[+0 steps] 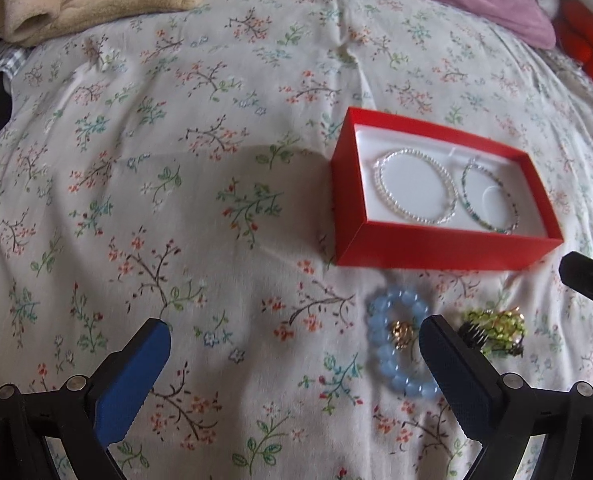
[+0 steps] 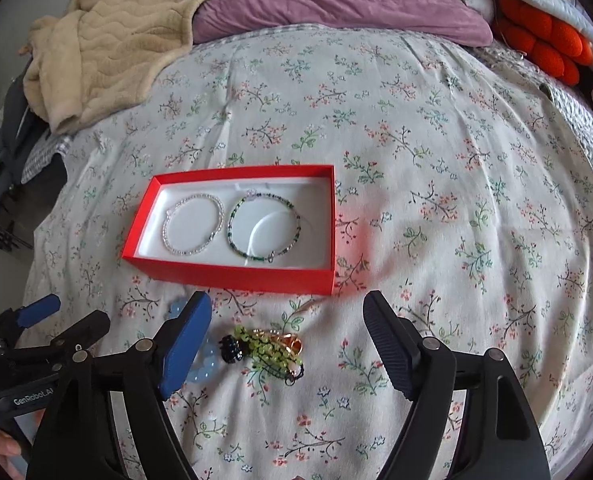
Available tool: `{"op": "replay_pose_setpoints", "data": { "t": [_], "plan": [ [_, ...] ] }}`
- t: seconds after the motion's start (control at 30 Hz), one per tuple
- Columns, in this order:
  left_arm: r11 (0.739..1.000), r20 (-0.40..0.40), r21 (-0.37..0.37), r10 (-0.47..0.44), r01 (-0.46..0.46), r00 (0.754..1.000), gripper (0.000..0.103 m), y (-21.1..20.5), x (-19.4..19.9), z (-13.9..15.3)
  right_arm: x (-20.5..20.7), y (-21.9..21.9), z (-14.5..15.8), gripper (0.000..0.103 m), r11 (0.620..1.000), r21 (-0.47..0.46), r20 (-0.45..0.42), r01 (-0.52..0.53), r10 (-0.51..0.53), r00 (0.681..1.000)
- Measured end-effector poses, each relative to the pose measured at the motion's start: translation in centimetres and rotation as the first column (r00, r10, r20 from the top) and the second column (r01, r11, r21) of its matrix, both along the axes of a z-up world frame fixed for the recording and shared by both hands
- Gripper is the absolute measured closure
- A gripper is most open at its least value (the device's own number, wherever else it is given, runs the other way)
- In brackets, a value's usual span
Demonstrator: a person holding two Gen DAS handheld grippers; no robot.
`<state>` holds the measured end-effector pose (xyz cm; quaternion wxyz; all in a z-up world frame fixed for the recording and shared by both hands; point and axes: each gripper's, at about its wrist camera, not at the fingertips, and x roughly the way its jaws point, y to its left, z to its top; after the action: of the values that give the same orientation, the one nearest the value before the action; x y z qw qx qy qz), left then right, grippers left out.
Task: Organize jewelry
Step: 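Move the left tool to the blue bead bracelet while the right approaches the gold ring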
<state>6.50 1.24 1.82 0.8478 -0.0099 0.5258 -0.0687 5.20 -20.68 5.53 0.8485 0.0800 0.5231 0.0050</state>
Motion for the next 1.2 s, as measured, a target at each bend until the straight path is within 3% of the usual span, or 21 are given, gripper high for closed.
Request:
{"op": "replay_pose_setpoints", "data": {
  "t": [0.17,0.47,0.73,0.93,1.0,1.1,1.2],
  "plan": [
    [1.000,-0.013,0.001,-0.008,0.008,1.000,0.001,-0.1,-0.2,-0.3,-0.4,-0.2,-0.4,0.022,1.000,0.002,-0.026,0.006,-0.006,1.000],
    [0.997,-0.047,-0.071,-0.007,0.003,0.999,0.001,0.5,-0.5,-0.9,-1.0,0.1,-1.2,0.022,1.000,-0.023,-0.051,-0.010,0.008,0.999],
    [0.990,-0.063,-0.119,-0.079,0.071,0.995,0.004,0.0,-0.5,-1.9,-0.8,0.3,-2.5,0.022,1.000,-0.020,-0.087,-0.020,0.018,0.996],
    [0.975,-0.121,-0.192,-0.133,0.108,0.984,0.036,-0.8,0.0,-3.5,-0.4,0.1,-4.0,0.022,1.000,0.007,-0.131,-0.023,0.024,0.991],
    [0.970,-0.137,-0.214,-0.145,0.114,0.980,0.054,-1.0,0.3,-4.1,-0.3,-0.1,-4.5,0.022,1.000,0.022,-0.147,-0.019,0.022,0.989],
    [0.962,-0.167,-0.248,-0.163,0.118,0.972,0.068,-1.6,0.6,-5.0,-0.1,-0.8,-5.1,0.022,0.997,0.082,-0.170,0.002,0.012,0.985],
    [0.961,-0.179,-0.243,-0.181,0.135,0.967,0.072,-2.5,0.6,-5.7,0.1,-1.3,-5.3,0.022,0.993,0.118,-0.180,0.020,0.001,0.984]
  ]
}}
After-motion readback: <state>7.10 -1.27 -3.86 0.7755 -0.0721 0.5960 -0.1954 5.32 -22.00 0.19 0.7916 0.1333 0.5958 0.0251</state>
